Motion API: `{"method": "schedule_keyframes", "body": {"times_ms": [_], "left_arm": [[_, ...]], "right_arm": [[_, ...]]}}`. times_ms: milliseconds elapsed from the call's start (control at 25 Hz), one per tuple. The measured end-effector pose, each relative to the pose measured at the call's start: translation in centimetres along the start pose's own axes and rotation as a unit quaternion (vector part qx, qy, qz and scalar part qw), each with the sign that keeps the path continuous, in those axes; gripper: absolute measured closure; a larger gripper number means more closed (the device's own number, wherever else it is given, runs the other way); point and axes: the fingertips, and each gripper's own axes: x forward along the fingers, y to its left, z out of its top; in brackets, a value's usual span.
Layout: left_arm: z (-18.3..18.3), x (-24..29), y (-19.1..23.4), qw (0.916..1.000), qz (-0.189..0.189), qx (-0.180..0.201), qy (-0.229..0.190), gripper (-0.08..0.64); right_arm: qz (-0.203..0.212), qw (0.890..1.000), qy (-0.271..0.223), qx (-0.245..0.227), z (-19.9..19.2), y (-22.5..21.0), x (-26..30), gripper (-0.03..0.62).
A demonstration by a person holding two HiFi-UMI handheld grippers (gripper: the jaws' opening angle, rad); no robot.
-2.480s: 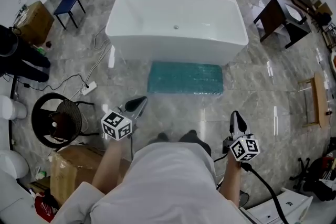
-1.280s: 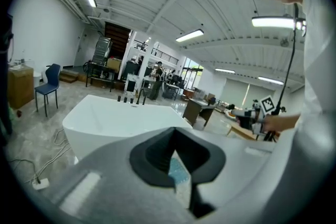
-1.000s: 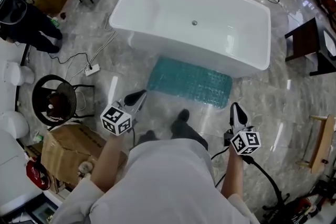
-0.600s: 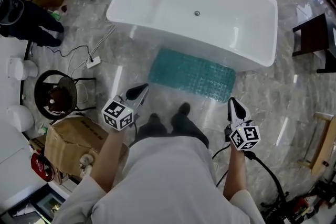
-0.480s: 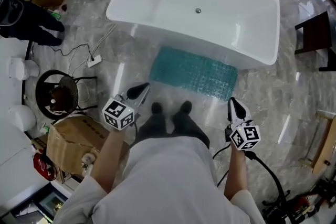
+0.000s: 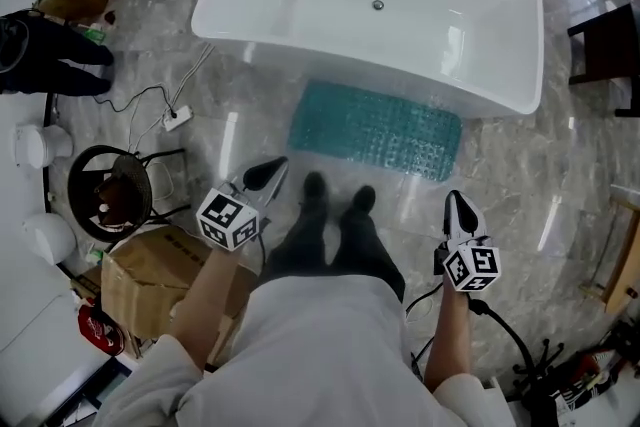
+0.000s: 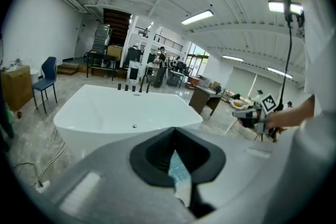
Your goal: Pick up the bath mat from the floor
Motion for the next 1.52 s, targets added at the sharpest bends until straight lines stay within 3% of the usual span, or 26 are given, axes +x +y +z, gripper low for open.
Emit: {"method": "schedule_keyframes", "body": {"times_ms": [200, 440, 960, 1520], "left_arm": [[-1.5, 2.4, 4.7, 0.9999, -0.013, -0.008, 0.008, 0.558], [-4.6, 5.5, 10.7, 0.9983, -0.011, -0.055, 0.017, 0.557], [-15.3, 17.3, 15.7, 0.9967, 0.005, -0.065, 0.047, 0.557], [-30.7, 29.3, 23.2, 0.9973, 0.018, -0.026, 0.066, 0.557]], "right_arm": [[-0.065, 0.997, -0.009, 0.038, -1.4, -0.7, 3.1, 0.588], [-0.105, 0.993, -0.007, 0.058, -3.9, -1.2, 7.5, 0.588], [-0.093, 0.993, 0.043, 0.051, -14.5, -9.8, 16.9, 0.588], [-0.075, 0.994, 0.055, 0.062, -29.0, -18.1, 29.6, 0.588]]}}
